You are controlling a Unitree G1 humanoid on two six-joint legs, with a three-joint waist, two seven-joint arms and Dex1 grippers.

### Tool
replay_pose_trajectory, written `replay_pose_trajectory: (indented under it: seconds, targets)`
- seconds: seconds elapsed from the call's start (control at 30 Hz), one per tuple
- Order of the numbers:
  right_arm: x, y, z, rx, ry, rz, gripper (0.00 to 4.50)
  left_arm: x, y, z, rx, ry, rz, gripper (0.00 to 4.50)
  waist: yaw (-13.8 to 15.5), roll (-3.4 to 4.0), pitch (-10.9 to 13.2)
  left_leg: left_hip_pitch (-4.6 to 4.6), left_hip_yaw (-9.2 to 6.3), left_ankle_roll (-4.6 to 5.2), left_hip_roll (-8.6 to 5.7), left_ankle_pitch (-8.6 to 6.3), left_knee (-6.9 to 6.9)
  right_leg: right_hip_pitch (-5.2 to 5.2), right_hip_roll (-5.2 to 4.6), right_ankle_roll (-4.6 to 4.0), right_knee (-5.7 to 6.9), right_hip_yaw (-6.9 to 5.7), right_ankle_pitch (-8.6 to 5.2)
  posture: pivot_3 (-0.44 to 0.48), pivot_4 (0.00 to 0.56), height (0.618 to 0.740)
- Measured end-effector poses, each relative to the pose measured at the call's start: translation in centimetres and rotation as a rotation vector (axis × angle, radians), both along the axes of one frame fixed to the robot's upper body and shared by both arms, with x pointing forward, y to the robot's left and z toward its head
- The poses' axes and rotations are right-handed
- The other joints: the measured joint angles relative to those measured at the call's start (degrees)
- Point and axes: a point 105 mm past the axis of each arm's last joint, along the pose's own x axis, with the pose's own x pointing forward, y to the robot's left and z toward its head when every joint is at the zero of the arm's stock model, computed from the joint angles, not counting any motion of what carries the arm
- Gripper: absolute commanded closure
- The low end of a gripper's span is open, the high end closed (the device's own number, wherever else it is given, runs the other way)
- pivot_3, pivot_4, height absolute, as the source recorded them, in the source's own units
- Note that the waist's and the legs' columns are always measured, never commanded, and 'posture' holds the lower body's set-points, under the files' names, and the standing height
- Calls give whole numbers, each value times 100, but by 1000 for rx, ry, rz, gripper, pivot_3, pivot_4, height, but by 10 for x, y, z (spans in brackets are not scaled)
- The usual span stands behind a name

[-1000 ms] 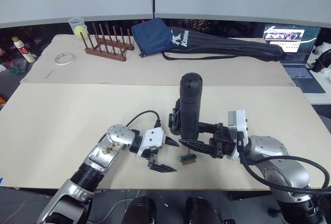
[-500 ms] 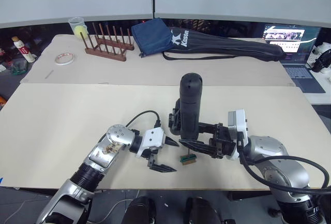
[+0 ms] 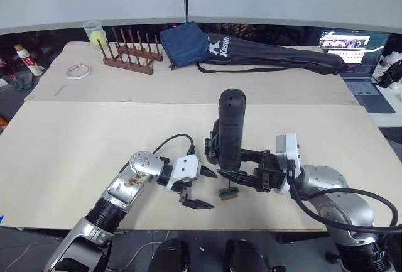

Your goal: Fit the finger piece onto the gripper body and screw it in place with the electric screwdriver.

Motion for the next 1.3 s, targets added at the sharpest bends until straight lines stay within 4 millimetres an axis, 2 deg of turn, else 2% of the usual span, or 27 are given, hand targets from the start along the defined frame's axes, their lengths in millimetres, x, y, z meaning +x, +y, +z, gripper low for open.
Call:
replay_pose_trajectory:
  seconds: [0.57,0.67,0.83,0.93,1.1,1.3]
  targets:
    - [-1,2,2,0,-19,2,2601,4,7,4,6,-9,21,0,-3,0,0,0,0,-1,1,0,0,-1,0,0,0,0,0,0,150,740]
    - [-3,3,14,11,-60,7,2601,4,12,11,7,-11,31,0,-6,0,0,1,0,-1,1,0,0,-1,0,0,0,1,0,0,150,740]
    - [-3,4,47,48,-122,17,2601,-2,27,14,6,17,66,0,-16,0,0,1,0,-3,5,2,-3,-3,0,-3,2,0,-1,0,150,740]
    - [-6,5,53,53,-111,30,2601,-2,38,16,-7,43,126,0,-11,0,0,1,0,-2,5,1,-2,-2,-1,-3,1,-1,-1,0,150,740]
    - [-4,4,62,47,-111,28,2601,16,46,26,-87,53,300,0,8,0,0,1,-1,3,3,-2,1,3,-5,-1,0,-1,-1,0,150,740]
    - [-2,3,68,49,-112,21,2601,42,28,22,-189,86,466,0,8,-1,0,0,1,0,-4,0,1,5,-5,2,-1,-3,1,0,150,740]
